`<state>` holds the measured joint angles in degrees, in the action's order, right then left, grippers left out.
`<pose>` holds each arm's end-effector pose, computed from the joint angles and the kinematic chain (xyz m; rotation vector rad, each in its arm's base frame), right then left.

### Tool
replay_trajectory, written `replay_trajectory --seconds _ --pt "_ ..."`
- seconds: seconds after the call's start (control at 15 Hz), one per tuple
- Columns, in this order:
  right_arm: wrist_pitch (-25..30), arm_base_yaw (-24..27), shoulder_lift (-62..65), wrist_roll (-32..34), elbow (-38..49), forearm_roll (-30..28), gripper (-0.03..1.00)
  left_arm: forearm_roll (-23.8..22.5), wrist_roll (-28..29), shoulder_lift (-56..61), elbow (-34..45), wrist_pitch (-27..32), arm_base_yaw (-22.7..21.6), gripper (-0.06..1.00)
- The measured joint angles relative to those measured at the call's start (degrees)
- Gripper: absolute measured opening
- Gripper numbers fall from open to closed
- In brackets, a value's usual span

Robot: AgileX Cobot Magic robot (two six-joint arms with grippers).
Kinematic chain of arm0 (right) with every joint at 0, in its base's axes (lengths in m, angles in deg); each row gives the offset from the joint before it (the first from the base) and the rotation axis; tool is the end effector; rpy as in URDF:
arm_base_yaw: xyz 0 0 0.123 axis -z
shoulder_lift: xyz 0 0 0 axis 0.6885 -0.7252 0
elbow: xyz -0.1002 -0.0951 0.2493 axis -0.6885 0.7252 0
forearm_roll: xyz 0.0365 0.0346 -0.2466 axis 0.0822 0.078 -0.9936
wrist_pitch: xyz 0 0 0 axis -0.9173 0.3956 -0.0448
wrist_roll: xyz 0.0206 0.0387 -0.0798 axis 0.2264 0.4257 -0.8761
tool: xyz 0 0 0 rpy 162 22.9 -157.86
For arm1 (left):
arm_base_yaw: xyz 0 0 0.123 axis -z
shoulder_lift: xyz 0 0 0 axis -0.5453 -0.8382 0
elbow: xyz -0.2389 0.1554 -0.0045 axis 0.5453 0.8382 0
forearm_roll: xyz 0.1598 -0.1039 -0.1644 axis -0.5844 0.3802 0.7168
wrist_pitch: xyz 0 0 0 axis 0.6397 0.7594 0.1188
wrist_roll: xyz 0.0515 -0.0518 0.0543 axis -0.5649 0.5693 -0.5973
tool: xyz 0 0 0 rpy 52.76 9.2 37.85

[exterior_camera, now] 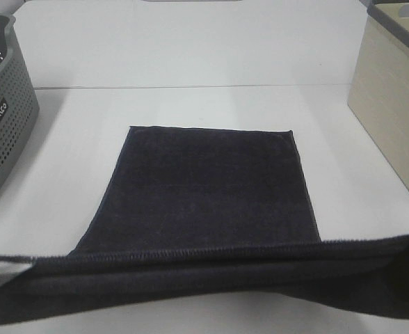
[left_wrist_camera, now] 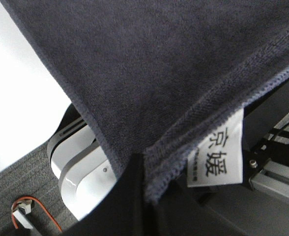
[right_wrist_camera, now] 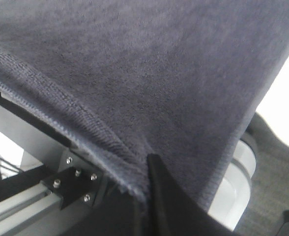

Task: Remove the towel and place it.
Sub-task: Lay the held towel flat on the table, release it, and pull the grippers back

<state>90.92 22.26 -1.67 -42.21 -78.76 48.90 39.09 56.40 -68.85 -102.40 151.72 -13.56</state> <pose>0.1227 0.0869 0.2906 -0.3892 2.8508 0.6981 0.1366 -0.0922 0.2762 0.6160 2.8525 -0.7409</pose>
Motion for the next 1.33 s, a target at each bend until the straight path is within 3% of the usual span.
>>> replay_trajectory --seconds 0.4,1.33 --pt "1.0 0.1 0.0 0.1 8.3 0.9 0.02 -3.3 8.5 -5.7 4.0 -0.1 17.2 0.00" --pt "-0.3 0.1 -24.8 -5.7 10.9 -1.4 0.02 -3.2 10.5 -27.6 0.5 -1.7 18.6 0.00"
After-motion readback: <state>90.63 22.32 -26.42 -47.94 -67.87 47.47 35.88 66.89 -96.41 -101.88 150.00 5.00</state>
